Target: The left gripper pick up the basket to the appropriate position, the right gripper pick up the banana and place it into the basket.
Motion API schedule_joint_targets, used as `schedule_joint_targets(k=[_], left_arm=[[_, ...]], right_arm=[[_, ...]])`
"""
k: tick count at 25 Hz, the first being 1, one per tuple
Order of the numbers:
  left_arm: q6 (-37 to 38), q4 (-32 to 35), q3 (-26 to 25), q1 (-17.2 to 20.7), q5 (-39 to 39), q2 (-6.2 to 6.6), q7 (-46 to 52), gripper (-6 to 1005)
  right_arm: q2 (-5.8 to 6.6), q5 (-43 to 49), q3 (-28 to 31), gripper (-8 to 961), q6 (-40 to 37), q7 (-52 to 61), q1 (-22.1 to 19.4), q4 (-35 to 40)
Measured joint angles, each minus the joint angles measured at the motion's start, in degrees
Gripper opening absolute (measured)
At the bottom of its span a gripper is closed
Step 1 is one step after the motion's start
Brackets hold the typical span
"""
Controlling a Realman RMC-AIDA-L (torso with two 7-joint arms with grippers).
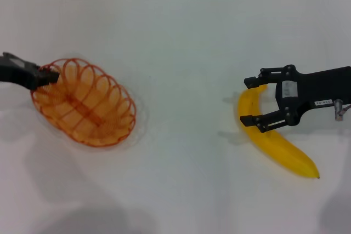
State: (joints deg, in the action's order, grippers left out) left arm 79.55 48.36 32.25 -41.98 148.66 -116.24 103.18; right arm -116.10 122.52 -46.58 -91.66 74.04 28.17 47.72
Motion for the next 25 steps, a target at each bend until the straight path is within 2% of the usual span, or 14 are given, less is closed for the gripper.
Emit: schedule_joint_targets(k=[5, 14, 25], left_arm=[[2.3, 2.1, 0.0, -0.2, -3.0, -0.03, 0.1, 107], [2.1, 2.1, 0.0, -0.6, -7.5, -0.12, 1.2, 78], [-5.1, -5.7, 0.0, -1.4, -11.3, -0.27, 3.1, 79]], right_arm=[[0.08, 0.0, -0.2, 904, 0.0, 0.5, 0.1, 0.1], [0.09, 0.0, -0.3, 904, -0.2, 1.0, 0.7, 0.3], [0.03, 0.0, -1.0, 905, -0.4, 1.2, 1.2, 0.3]])
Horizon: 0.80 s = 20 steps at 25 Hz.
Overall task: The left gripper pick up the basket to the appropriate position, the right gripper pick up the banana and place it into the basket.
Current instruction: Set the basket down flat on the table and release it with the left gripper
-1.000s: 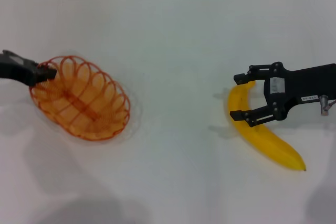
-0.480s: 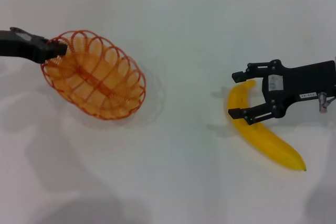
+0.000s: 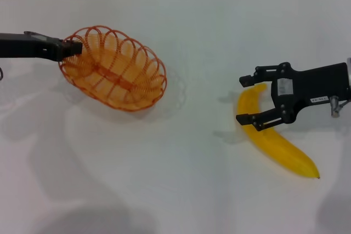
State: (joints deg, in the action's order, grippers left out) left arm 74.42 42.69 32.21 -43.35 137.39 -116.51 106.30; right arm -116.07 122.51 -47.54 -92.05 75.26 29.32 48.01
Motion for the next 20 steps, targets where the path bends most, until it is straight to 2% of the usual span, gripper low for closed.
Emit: schedule_joint_targets(k=[12, 20], left_arm=[[-11.6, -8.7, 0.0, -0.5, -3.4, -0.01, -0.2, 80], [-14.1, -12.5, 0.0, -0.7, -8.3, -0.07, -2.3, 81]], right_arm=[[-0.03, 0.1, 0.0, 904, 0.2, 0.1, 0.2, -0.2], [0.06, 0.1, -0.1, 905, 0.1, 0.7, 0.2, -0.2]])
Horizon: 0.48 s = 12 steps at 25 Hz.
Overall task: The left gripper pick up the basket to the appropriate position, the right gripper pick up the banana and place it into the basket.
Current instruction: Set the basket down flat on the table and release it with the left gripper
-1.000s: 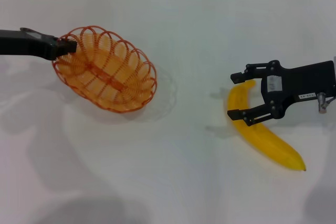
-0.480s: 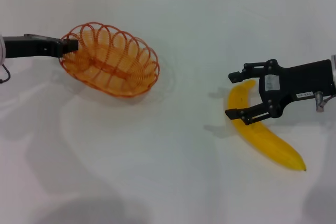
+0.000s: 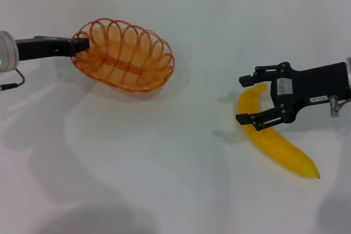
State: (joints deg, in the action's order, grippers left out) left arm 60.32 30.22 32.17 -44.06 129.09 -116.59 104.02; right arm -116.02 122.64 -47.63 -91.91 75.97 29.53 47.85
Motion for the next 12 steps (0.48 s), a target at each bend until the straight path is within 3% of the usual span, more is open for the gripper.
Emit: schedule_joint_targets(k=[12], left_arm=[[-4.2, -4.8, -0.5, 0.8, -3.5, 0.09, -1.1, 82]], right_arm=[[-0.07, 0.7, 0.0, 905, -0.3, 1.2, 0.4, 0.4]])
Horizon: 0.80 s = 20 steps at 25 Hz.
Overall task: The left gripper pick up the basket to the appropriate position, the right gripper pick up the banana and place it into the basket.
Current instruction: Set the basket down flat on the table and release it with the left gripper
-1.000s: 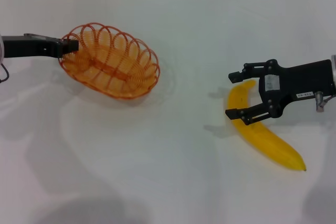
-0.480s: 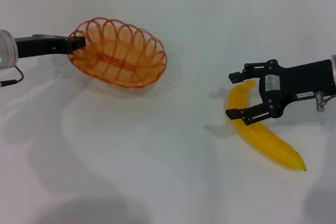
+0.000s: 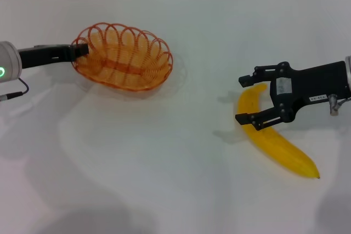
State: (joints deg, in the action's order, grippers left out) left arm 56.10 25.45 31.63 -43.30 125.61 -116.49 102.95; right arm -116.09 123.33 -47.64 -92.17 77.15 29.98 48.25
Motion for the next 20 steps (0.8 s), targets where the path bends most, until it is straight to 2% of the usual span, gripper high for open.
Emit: schedule_joint_targets(k=[8, 20], left_arm=[[-4.8, -4.0, 0.0, -0.3, -0.1, -0.03, 0.0, 83], [-6.1, -5.5, 0.4, -0.6, -1.6, -0.32, -1.5, 84]], right_arm=[[-0.08, 0.9, -0.1, 904, -0.3, 1.7, 0.9, 0.0], [-0.10, 0.8, -0.1, 905, -1.4, 1.9, 1.1, 0.2]])
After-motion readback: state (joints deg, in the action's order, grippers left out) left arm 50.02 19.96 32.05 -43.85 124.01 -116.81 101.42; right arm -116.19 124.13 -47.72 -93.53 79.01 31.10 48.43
